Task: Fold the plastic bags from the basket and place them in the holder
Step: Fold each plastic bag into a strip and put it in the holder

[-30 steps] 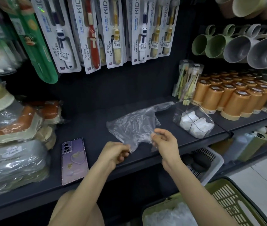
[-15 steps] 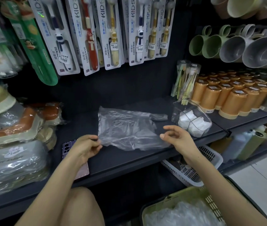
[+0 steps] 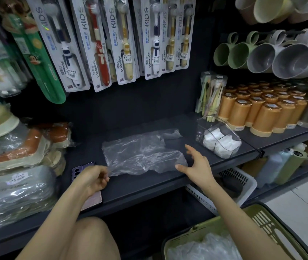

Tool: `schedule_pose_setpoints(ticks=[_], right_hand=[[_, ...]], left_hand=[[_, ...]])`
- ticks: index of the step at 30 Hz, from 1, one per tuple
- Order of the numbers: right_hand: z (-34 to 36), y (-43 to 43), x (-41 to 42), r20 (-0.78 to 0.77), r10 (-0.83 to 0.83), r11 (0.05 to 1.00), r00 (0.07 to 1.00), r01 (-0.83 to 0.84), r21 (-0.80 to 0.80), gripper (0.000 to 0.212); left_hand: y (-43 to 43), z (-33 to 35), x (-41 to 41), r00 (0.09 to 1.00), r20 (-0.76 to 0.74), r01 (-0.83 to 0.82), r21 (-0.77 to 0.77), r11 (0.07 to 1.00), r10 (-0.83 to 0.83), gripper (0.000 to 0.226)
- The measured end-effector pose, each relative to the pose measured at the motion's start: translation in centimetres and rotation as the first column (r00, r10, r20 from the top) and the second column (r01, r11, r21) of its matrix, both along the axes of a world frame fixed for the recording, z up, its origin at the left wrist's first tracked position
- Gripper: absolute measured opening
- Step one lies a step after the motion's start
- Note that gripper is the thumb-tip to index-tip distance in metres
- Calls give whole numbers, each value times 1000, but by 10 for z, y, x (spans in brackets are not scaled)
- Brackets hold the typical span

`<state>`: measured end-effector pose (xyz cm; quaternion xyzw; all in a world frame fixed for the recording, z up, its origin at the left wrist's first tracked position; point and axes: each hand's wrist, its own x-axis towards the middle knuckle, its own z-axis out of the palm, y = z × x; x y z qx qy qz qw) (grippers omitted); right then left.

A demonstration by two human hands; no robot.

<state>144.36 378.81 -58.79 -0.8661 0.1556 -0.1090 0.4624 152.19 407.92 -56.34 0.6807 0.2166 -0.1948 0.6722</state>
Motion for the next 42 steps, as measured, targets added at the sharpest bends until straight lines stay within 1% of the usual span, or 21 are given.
schedule_pose_setpoints(ticks=[2,3,4,6,8,10,13,16,18,20,22,24,25,26,30,32,35,36,38,40,42], right_hand=[[-3,1,10,-11,17,984,1000,-18,-178,44],[-4,0,13,6,23,978,1000,-21,-209,29],[-6,-2,13,35,25,983,999,-18,-184,17],[-6,-9,9,68,10,999,998,-8,-34,4],[2,-19,1,57,-6,994,998,0,113,4],[13,-29,-8,29,48,971,998,-54,234,5],[26,-38,-21,50,110,918,993,-120,379,12],[32,-43,-30,65,97,808,993,-117,578,28],[33,-42,-34,12,122,730,992,-98,676,38],[32,-38,-34,-54,132,651,990,-45,758,39],[29,-33,-31,-102,68,615,992,39,788,32],[24,-28,-29,-130,-36,606,991,125,786,20],[21,-26,-28,-128,-72,595,989,146,790,15],[20,-24,-29,-117,-97,584,988,152,797,15],[20,-28,-33,-61,-194,550,979,160,820,23],[18,-33,-35,-55,-266,504,962,187,843,25],[9,-36,-37,-89,-356,442,930,251,861,24],[8,-37,-37,-105,-375,446,921,279,850,21],[8,-38,-40,-130,-356,511,925,310,802,19],[10,-39,-43,-148,-284,609,947,298,735,23],[11,-39,-44,-162,-251,660,954,291,692,31]], left_hand=[[4,1,0,1000,-7,-5,-20,1000,4,21],[5,1,1,1000,-4,-9,-29,1000,9,22],[6,3,1,1000,5,-15,-36,999,15,23],[8,5,4,998,35,-48,-39,998,49,22],[10,6,10,992,67,-101,-37,994,103,23],[11,4,16,986,88,-140,-30,990,142,25],[8,1,21,984,97,-151,-14,988,152,25],[2,0,17,988,111,-110,17,994,108,21],[0,-1,14,991,112,-80,15,997,78,20],[-2,-1,12,993,97,-67,-1,998,67,13],[-2,-2,9,995,85,-51,0,999,51,12],[-4,-4,7,994,108,-22,18,1000,20,12],[-6,-5,6,991,130,-12,30,999,8,8],[-7,-6,4,988,156,-6,42,999,0,4],[-6,-10,1,968,250,-23,99,995,-2,20],[-8,-11,-1,965,261,-27,94,995,1,24],[-15,-14,-3,969,247,-50,80,996,29,24],[-17,-16,-2,968,248,-68,82,994,46,23],[-18,-17,-2,967,248,-87,93,992,62,22],[-17,-17,-3,971,234,-70,96,993,46,21],[-14,-15,-5,975,223,-43,79,996,24,20]])
